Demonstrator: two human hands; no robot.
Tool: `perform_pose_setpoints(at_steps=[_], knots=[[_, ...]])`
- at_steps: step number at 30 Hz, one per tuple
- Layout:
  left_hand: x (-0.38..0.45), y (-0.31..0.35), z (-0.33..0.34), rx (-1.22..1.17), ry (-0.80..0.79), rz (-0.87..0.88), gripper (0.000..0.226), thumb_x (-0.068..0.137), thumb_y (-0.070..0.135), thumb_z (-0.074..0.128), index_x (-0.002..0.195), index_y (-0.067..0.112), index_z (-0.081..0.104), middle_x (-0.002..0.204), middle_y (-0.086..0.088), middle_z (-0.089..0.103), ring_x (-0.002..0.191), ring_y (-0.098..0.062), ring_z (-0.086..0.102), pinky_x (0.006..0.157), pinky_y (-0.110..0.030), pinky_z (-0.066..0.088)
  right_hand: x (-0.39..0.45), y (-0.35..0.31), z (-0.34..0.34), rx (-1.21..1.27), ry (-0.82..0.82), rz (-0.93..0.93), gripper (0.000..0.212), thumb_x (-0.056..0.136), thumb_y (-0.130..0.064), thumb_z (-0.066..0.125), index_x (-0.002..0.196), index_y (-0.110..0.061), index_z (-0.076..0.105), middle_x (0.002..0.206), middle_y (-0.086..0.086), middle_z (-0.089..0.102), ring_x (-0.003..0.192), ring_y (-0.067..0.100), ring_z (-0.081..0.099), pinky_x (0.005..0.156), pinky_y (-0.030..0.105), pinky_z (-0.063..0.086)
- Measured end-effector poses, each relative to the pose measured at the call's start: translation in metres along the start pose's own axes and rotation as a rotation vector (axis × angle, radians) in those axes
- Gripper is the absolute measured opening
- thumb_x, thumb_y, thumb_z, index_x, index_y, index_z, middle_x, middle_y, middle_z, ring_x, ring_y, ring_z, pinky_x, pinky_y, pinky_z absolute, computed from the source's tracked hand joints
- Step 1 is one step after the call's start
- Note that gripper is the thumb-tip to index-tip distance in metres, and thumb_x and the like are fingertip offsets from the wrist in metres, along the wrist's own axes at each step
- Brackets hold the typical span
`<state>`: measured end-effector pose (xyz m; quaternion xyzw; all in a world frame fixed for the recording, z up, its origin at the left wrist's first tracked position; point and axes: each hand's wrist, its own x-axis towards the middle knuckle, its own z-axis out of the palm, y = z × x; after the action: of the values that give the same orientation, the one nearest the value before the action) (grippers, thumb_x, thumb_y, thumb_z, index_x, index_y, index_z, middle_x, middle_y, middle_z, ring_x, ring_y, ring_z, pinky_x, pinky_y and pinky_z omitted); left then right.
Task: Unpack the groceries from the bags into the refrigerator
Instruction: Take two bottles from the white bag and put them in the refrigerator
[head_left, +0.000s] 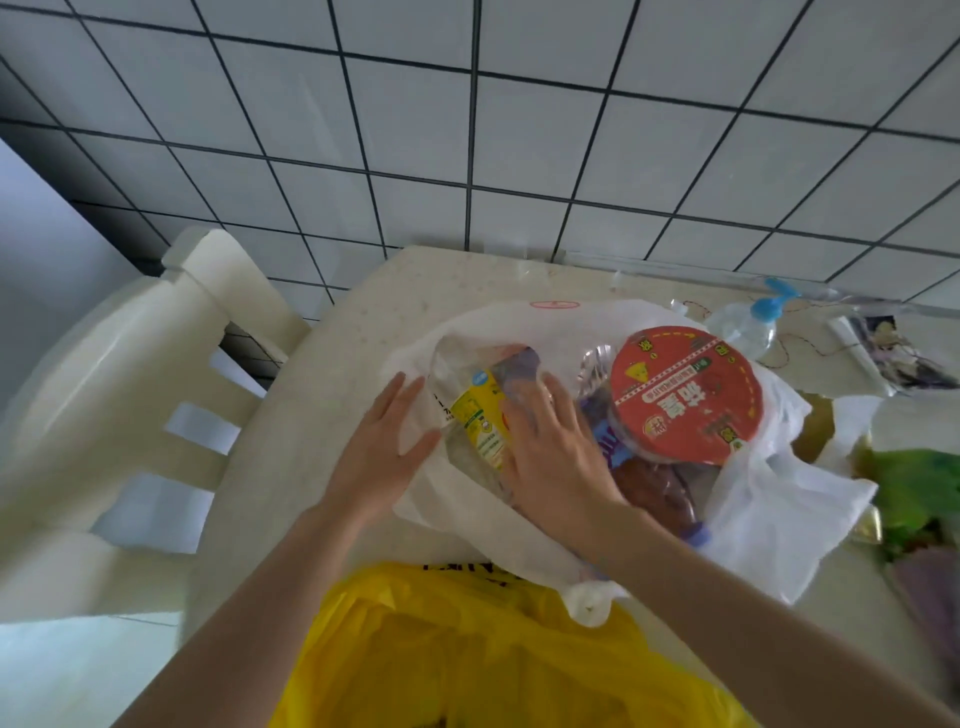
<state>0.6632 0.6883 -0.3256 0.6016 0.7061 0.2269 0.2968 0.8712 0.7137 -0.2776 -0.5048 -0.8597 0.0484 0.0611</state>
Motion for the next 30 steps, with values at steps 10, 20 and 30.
perform_pose_setpoints(at_steps=[10, 20, 30], knots=[[-0.027, -0.019, 0.028, 0.288, -0.136, 0.019, 0.113, 0.077, 0.042, 0.075, 0.153, 0.032, -0.007, 0.161, 0.007, -0.014, 0.147, -0.023, 0.02, 0.113, -0.045, 0.031, -0.099, -0.019, 0.041, 0.134, -0.025, -0.088, 0.015, 0.077, -0.018, 0.069, 0.092, -0.014, 0.065, 0.121, 0.004, 0.057, 0.124, 0.027, 0.049, 0.087, 0.037, 0.054], [-0.032, -0.004, 0.011, 0.415, -0.067, -0.037, 0.086, 0.088, 0.03, 0.066, 0.153, 0.024, 0.011, 0.162, 0.001, 0.005, 0.148, -0.024, 0.015, 0.119, -0.038, 0.021, -0.137, -0.014, 0.047, 0.305, -0.246, 0.009, 0.025, 0.092, -0.032, 0.054, 0.111, -0.017, 0.061, 0.11, -0.002, 0.059, 0.103, 0.017, 0.058, 0.094, 0.033, 0.051], [-0.005, 0.048, 0.015, 0.614, 0.099, 0.593, 0.074, 0.066, -0.015, 0.07, 0.133, 0.011, 0.051, 0.141, -0.015, 0.05, 0.137, -0.039, 0.037, 0.11, -0.052, 0.035, -0.091, 0.026, 0.03, 0.053, -0.039, 0.362, 0.047, 0.077, -0.028, 0.073, 0.115, -0.007, 0.055, 0.107, 0.012, 0.057, 0.092, 0.033, 0.058, 0.072, 0.042, 0.055]])
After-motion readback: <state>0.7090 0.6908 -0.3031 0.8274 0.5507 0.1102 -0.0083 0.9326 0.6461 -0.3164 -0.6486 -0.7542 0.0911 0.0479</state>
